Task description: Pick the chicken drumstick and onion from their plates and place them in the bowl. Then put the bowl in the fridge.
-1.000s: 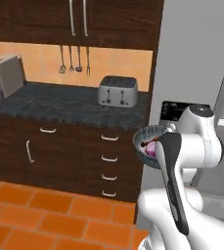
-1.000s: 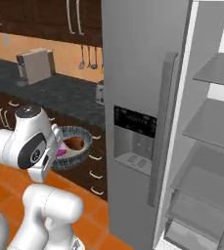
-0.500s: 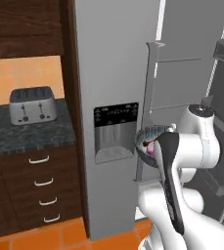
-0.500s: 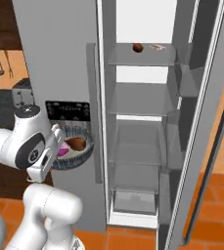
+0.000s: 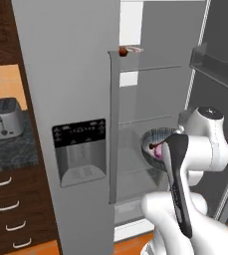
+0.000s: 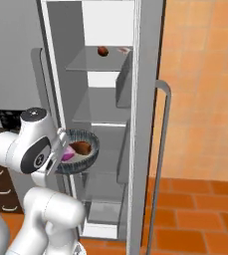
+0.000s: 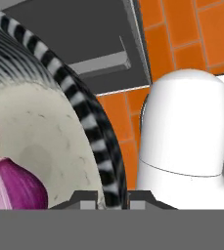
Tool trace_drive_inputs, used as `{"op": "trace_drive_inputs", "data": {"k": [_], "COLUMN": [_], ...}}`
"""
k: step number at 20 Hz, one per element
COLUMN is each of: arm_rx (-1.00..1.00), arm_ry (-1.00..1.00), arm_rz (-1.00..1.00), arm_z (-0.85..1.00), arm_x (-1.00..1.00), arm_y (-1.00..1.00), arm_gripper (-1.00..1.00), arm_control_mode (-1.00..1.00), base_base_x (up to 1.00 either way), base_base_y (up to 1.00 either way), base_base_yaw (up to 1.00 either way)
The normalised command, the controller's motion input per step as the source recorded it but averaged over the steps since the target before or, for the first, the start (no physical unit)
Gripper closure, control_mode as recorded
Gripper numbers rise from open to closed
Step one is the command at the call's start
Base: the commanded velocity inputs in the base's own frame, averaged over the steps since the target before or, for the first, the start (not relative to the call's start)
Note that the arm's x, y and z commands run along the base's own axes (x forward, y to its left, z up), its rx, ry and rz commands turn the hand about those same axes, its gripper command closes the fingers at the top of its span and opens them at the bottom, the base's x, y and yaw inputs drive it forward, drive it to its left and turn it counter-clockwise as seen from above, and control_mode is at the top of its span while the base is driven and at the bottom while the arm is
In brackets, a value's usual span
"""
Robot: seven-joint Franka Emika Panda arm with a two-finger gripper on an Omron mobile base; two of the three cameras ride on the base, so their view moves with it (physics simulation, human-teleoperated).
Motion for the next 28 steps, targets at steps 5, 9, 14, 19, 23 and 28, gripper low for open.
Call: {"op": "trace_drive_inputs", "data": {"k": [5,9,14,19,23,28], "arm_rx": [0.0,0.0,0.0,0.0,0.0,0.0], "arm_ry": [0.0,0.0,0.0,0.0,0.0,0.0], "arm_rz": [0.0,0.0,0.0,0.0,0.0,0.0], "arm_z": [0.0,0.0,0.0,0.0,0.0,0.0], "arm_x": [0.0,0.0,0.0,0.0,0.0,0.0], "arm_y": [0.0,0.0,0.0,0.0,0.0,0.0], "arm_gripper": [1.0,1.0,1.0,1.0,1.0,1.0], "arm_control_mode": [1.0,1.0,1.0,1.0,1.0,1.0], "base_base_x": [0.41,0.16,0.47,0.49,0.23,0.12], "base_base_y": [0.32,-0.39,-0.35,-0.09,-0.14,-0.28], "base_base_yaw": [-0.05,0.0,0.02,0.0,0.0,0.0]}}
